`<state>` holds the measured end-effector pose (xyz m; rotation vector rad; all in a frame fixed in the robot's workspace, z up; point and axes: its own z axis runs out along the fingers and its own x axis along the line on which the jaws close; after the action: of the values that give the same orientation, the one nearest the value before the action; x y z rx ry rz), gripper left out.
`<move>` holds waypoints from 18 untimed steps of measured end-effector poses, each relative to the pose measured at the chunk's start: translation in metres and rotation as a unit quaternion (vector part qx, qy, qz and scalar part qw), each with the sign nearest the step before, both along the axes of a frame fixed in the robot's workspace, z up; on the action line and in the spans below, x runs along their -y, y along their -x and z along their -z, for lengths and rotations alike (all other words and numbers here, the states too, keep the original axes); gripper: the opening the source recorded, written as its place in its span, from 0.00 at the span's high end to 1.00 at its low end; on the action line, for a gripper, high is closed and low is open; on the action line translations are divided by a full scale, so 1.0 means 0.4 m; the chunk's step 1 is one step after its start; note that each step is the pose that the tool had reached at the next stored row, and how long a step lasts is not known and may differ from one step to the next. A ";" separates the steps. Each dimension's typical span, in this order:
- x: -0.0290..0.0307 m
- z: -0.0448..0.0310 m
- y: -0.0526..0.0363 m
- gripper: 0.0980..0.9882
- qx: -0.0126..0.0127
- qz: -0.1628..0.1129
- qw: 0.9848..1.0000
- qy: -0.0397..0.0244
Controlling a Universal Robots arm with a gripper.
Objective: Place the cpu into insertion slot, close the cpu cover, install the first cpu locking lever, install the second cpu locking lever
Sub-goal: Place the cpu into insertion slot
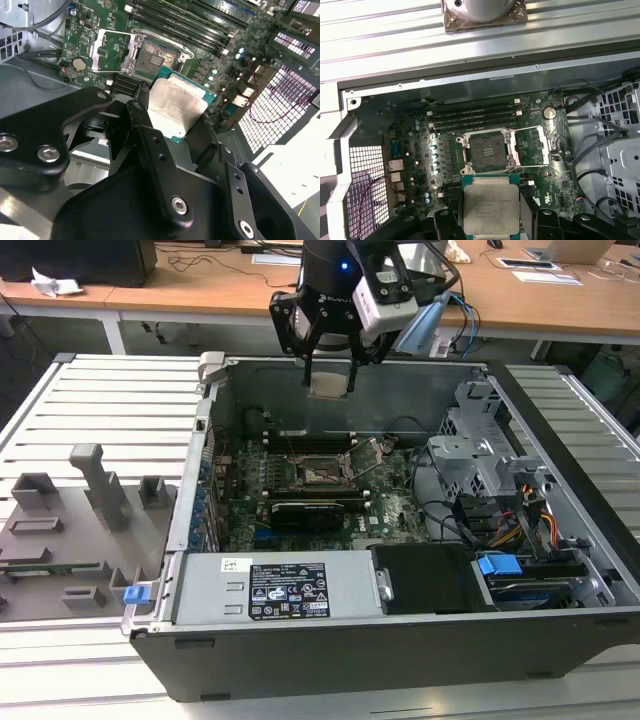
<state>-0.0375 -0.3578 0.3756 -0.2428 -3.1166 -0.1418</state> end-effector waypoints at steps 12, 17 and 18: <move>0.000 0.000 0.000 0.50 0.000 0.044 0.999 0.000; 0.000 0.000 0.000 0.50 0.000 0.053 0.999 0.000; 0.000 0.000 0.000 0.50 0.000 0.055 0.998 0.000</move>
<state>-0.0375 -0.3578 0.3756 -0.4143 -3.1035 -0.1429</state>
